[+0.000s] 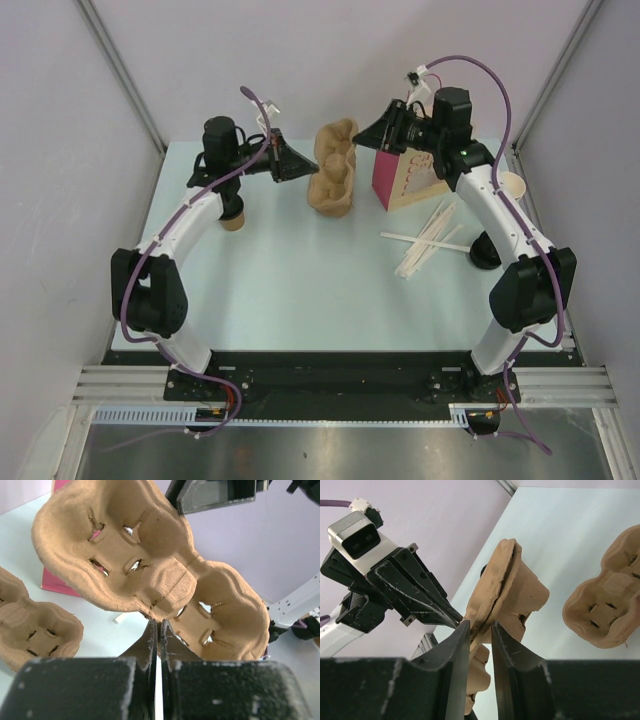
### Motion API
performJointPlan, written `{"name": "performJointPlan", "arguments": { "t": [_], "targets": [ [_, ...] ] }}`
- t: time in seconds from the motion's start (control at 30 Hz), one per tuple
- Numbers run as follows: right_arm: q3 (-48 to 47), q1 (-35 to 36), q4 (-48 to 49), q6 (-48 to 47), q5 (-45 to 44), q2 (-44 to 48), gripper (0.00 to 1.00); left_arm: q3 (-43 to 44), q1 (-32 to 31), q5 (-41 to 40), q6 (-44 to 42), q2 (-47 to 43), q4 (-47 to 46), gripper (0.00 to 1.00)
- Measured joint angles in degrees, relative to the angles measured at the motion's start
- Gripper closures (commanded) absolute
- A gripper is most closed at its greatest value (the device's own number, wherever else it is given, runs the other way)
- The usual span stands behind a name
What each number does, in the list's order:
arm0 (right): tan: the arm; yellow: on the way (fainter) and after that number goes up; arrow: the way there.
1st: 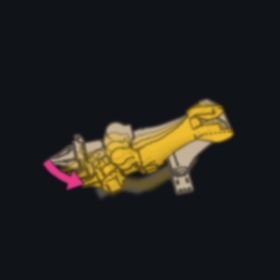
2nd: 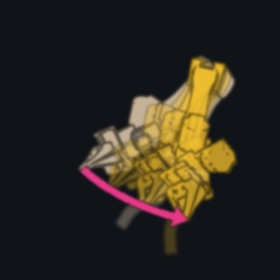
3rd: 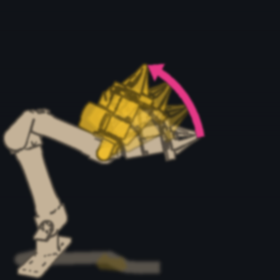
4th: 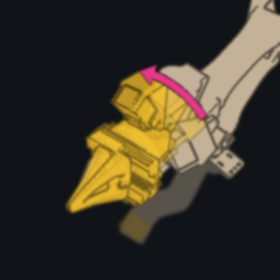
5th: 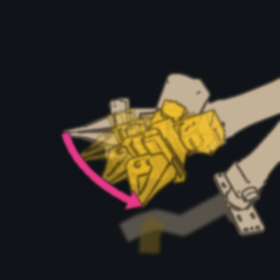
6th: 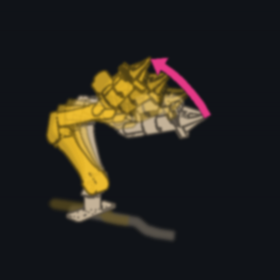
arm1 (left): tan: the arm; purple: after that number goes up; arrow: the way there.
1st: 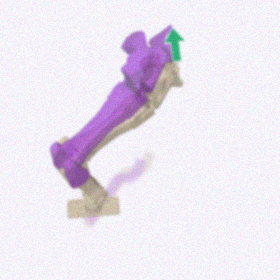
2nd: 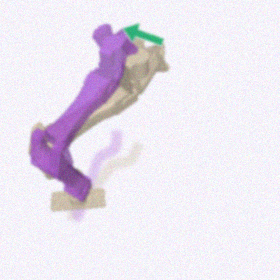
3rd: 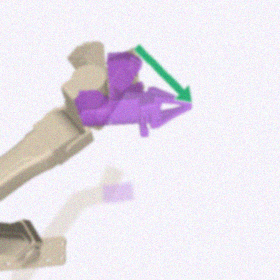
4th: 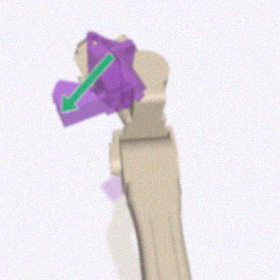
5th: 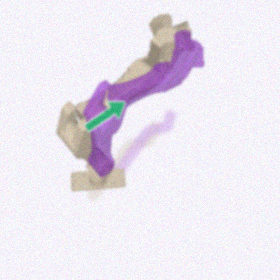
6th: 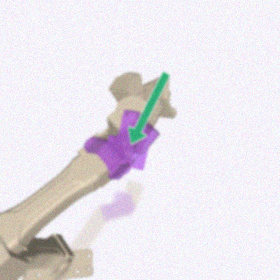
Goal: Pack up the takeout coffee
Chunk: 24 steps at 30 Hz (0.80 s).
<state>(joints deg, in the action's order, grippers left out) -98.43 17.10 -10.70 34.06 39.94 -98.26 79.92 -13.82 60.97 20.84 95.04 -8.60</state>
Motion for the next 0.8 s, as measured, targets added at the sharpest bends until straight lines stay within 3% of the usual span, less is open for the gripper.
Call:
{"name": "performJointPlan", "arguments": {
  "t": [0.17, 0.33, 0.6, 0.8],
  "targets": [
    [0.1, -0.3, 0.3, 0.7, 0.5, 0.0, 0.54, -0.7, 1.3, -0.1, 6.0, 0.1, -5.7, 1.0],
    [0.1, -1.2, 0.8, 1.3, 1.9, 0.0, 0.54, -1.6, 2.7, 0.4, 13.6, 1.1, -13.4, 1.0],
    [0.1, -1.4, 2.3, 2.1, 3.3, 0.1, 0.54, -1.9, 2.9, 0.8, 18.4, 1.9, -18.0, 1.0],
    [0.1, -1.7, 2.9, 3.2, 4.5, 0.1, 0.34, -2.2, 2.9, 0.8, 19.3, 2.1, -18.5, 1.0]
  ]
}}
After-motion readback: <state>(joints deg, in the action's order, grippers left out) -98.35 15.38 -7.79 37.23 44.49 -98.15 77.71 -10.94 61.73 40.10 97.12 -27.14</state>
